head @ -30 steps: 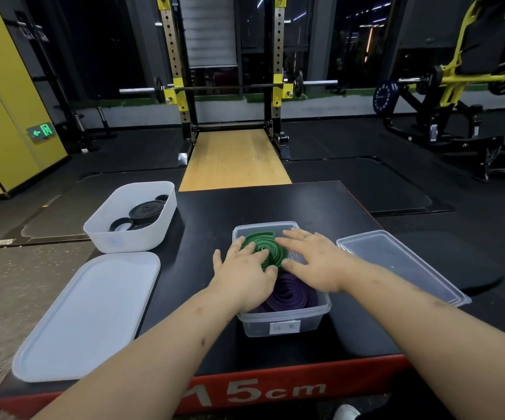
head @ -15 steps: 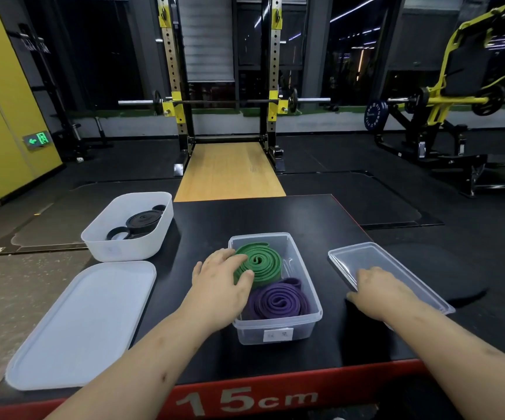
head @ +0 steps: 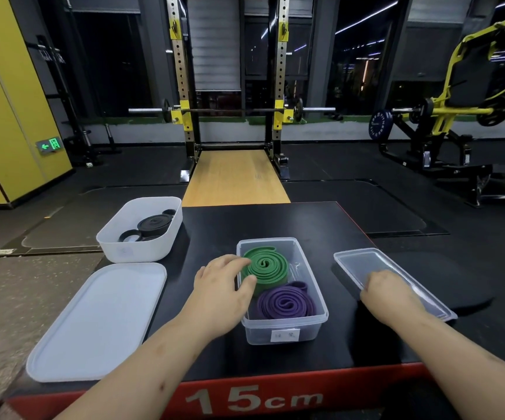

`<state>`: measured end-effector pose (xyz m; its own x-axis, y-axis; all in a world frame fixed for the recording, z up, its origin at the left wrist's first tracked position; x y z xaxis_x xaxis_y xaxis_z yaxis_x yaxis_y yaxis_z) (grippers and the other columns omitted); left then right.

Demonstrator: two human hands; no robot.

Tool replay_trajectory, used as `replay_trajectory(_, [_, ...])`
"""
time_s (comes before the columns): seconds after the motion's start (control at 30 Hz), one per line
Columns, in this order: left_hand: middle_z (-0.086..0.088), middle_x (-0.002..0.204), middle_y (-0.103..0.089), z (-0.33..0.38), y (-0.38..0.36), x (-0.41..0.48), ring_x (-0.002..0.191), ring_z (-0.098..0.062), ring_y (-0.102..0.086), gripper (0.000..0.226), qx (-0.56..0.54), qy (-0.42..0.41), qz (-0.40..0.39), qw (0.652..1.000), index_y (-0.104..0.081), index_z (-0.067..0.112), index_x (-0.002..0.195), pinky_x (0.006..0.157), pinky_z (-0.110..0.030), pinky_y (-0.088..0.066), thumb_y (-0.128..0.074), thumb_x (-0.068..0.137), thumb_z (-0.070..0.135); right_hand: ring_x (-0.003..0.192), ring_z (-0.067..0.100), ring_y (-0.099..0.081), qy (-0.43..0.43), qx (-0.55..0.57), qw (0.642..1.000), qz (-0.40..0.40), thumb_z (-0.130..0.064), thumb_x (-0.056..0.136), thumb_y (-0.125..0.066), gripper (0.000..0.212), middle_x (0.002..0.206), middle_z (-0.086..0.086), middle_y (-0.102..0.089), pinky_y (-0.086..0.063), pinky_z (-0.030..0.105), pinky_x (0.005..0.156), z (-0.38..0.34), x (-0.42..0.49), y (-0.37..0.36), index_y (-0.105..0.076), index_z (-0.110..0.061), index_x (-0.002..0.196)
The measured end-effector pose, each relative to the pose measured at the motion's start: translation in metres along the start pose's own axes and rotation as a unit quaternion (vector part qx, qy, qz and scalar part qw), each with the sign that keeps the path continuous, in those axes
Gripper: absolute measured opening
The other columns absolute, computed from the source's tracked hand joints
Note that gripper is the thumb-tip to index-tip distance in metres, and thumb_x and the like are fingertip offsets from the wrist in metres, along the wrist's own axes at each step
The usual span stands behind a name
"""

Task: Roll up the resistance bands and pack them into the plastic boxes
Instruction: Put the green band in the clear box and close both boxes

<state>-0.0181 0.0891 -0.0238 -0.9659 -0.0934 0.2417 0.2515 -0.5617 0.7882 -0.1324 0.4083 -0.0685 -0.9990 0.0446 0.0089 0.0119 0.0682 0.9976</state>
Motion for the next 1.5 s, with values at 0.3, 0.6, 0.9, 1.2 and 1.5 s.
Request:
replay_trajectory(0.3, [0.013,0.148,-0.046,0.003,0.008,0.001,0.142,-0.01,-0.034,0.043,-0.001,-0.005,0.007,1.0,-0.052,0.032,0.143,0.123,-0.045,-0.021,-0.048,0.103,0.044,0.084,0.035,-0.053,0.006,0.195,0.971,0.14,-0.022,0.095,-0.056,0.014,0.093,0.013,-0.06,-0.041,0.04,0.07,-0.017,-0.021,0.088,-0.052,-0.009,0.093])
replay_trajectory(0.6, [0.013,0.153,-0.041,0.01,0.019,0.001,0.144,-0.009,-0.03,0.047,-0.015,-0.009,0.017,1.0,-0.042,0.033,0.151,0.124,-0.042,-0.018,-0.047,0.105,0.039,0.076,0.015,-0.077,0.019,0.539,0.812,0.221,-0.024,0.099,-0.052,0.01,0.096,0.002,-0.074,-0.063,0.032,0.063,-0.034,-0.029,0.159,-0.058,-0.023,0.106])
replay_trajectory(0.9, [0.024,0.166,-0.012,0.014,0.015,-0.003,0.149,0.013,-0.001,0.056,-0.026,-0.041,-0.09,0.995,-0.007,0.043,0.161,0.128,-0.042,0.005,-0.028,0.11,0.042,0.081,0.03,-0.078,-0.032,0.714,0.698,0.038,-0.001,0.106,-0.044,0.025,0.108,0.022,-0.066,-0.061,0.034,0.063,-0.075,-0.032,0.087,-0.051,0.0,0.13])
replay_trajectory(1.2, [0.036,0.152,-0.009,-0.003,0.001,-0.016,0.139,0.023,0.01,0.055,-0.003,-0.039,-0.117,0.992,-0.004,0.043,0.161,0.127,-0.04,0.01,-0.024,0.11,0.041,0.087,0.009,-0.068,-0.045,0.571,0.819,0.027,-0.012,0.098,-0.054,0.025,0.099,-0.008,-0.07,-0.052,0.029,0.073,-0.092,-0.043,0.041,-0.065,-0.017,0.12])
replay_trajectory(1.5, [0.032,0.165,-0.009,-0.027,-0.015,-0.024,0.149,0.014,0.009,0.055,0.027,-0.021,-0.101,0.994,-0.007,0.043,0.161,0.127,-0.042,0.008,-0.024,0.109,0.045,0.099,0.011,-0.062,0.018,0.462,0.886,0.03,-0.02,0.096,-0.057,0.025,0.105,-0.015,-0.067,-0.043,0.028,0.079,-0.1,-0.054,0.024,-0.064,-0.032,0.117])
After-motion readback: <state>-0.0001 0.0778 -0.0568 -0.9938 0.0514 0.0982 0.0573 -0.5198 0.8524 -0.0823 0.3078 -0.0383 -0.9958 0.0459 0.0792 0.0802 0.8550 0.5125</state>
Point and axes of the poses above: each hand's wrist, its own x-axis towards the middle knuckle, its own y-axis out of the back of the hand, z = x × y, the point moved 3 cm from there along x, towards the middle knuckle
